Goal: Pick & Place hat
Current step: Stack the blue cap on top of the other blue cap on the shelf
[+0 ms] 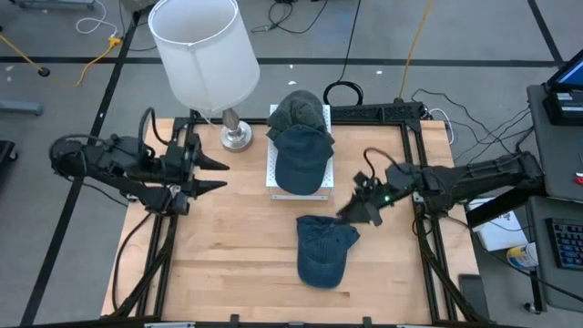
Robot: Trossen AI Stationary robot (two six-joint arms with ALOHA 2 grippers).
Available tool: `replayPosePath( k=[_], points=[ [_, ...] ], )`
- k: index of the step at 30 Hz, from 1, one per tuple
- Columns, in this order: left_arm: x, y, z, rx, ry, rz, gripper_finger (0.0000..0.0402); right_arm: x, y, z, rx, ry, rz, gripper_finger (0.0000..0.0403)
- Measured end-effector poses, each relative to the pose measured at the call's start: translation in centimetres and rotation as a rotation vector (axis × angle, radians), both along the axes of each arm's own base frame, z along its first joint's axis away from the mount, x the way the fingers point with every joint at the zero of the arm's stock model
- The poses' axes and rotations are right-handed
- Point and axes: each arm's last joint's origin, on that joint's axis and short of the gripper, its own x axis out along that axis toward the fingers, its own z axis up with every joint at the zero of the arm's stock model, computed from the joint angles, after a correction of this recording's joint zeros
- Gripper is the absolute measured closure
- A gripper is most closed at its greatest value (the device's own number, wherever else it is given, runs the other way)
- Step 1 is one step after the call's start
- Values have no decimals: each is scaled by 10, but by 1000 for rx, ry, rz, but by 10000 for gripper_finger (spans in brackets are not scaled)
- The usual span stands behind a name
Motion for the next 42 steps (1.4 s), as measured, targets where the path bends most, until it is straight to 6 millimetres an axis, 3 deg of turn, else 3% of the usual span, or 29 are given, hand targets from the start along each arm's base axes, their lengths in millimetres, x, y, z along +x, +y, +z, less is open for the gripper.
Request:
replayPosePath(
  k=[8,18,25,33,39,42],
  points=[
    [12,-3,-16,-105,18,12,217,-16,57,0,373,204,4,181],
    [19,-5,-15,-148,-7,15,217,-44,112,-8,562,258,-233,181],
    [19,-5,-12,-157,-35,14,218,-56,149,-30,665,289,-395,181],
    [19,-5,-12,-162,-33,14,217,-46,183,-73,727,405,-453,181],
    [19,-5,-13,-160,-28,14,217,-18,197,-96,831,337,-486,181],
    [19,-5,-13,-158,-28,14,217,-12,198,-109,799,350,-518,181]
  ],
)
